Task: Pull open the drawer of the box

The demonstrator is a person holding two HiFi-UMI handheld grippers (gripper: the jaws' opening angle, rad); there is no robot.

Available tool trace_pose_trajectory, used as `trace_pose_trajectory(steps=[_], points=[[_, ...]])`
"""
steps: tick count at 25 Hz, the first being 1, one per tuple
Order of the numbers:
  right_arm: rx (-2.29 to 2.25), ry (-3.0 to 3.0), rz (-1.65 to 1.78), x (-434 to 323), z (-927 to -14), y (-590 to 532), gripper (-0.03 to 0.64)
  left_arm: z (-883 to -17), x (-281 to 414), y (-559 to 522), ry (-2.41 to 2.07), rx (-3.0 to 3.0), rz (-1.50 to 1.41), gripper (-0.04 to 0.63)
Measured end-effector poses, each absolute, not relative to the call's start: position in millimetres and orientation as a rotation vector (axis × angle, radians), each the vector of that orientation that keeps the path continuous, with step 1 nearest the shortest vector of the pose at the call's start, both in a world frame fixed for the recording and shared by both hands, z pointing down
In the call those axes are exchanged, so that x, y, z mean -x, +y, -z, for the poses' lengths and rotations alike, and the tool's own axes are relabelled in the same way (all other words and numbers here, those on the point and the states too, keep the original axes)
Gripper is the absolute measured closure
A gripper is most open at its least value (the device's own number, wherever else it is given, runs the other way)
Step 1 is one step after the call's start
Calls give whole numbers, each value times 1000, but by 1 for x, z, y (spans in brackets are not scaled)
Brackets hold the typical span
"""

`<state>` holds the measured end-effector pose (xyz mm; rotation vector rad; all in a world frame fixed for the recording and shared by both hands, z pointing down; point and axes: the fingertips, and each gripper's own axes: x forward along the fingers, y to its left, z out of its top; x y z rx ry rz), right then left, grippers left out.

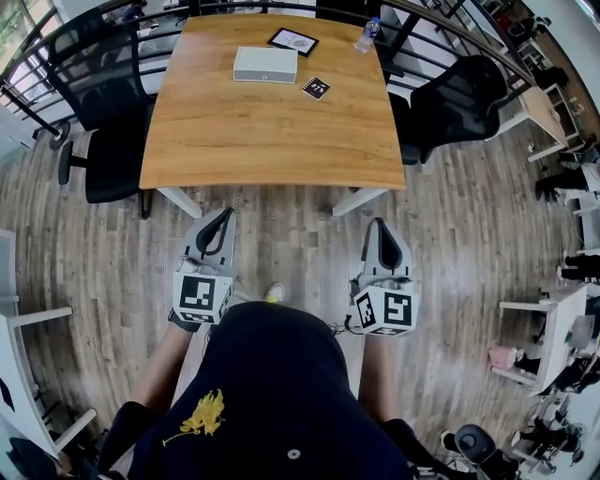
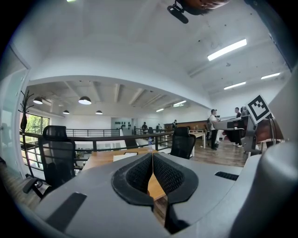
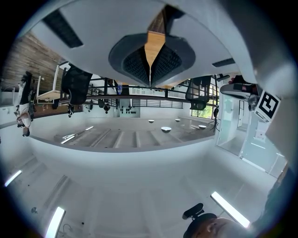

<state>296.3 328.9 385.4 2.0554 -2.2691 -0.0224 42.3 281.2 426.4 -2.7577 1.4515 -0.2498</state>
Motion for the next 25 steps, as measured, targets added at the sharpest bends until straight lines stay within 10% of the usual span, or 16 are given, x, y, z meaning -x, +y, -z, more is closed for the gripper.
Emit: trace_pose_trajectory(steps=[10,25], points=[[-2072,-2271,-55,-296,-401,314,416,-430,-28,280,1506,2761,285,577],[-2120,-2203,-150,-232,-417,207,410,-438,89,171,1741,2761,240,577]])
